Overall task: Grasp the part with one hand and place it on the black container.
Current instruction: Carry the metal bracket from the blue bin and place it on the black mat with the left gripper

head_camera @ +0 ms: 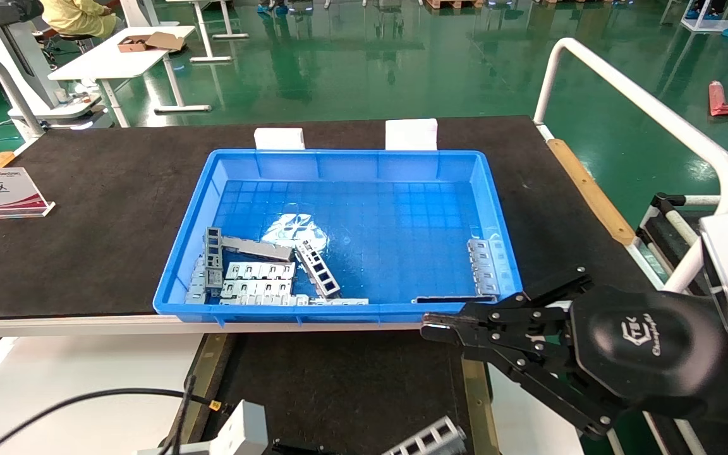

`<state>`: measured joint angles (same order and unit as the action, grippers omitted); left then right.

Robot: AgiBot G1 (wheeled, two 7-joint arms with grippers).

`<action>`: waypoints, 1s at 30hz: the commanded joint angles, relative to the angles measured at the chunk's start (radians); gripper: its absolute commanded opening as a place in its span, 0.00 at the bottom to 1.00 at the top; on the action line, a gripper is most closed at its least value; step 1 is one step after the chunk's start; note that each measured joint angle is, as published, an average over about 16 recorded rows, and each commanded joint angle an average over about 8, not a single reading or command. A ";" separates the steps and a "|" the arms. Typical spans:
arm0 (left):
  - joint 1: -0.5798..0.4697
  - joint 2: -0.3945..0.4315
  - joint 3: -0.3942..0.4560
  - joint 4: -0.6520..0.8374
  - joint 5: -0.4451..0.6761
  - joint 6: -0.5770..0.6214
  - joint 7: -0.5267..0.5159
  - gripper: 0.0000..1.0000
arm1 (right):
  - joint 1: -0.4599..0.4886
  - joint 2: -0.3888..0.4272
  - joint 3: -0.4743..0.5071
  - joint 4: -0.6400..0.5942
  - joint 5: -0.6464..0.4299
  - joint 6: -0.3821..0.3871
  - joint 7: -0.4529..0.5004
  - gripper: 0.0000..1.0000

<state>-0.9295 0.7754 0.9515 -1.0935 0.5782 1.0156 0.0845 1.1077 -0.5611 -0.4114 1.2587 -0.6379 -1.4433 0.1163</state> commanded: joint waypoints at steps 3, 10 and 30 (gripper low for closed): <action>0.067 -0.001 0.005 -0.057 0.002 -0.152 -0.018 0.00 | 0.000 0.000 0.000 0.000 0.000 0.000 0.000 0.00; 0.112 0.057 0.014 -0.040 0.013 -0.324 -0.036 0.00 | 0.000 0.000 0.000 0.000 0.000 0.000 0.000 0.00; 0.186 0.249 -0.031 -0.001 -0.027 -0.718 -0.061 0.00 | 0.000 0.000 0.000 0.000 0.000 0.000 0.000 0.00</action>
<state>-0.7447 1.0256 0.9180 -1.0934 0.5512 0.2983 0.0240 1.1077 -0.5611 -0.4115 1.2587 -0.6379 -1.4433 0.1163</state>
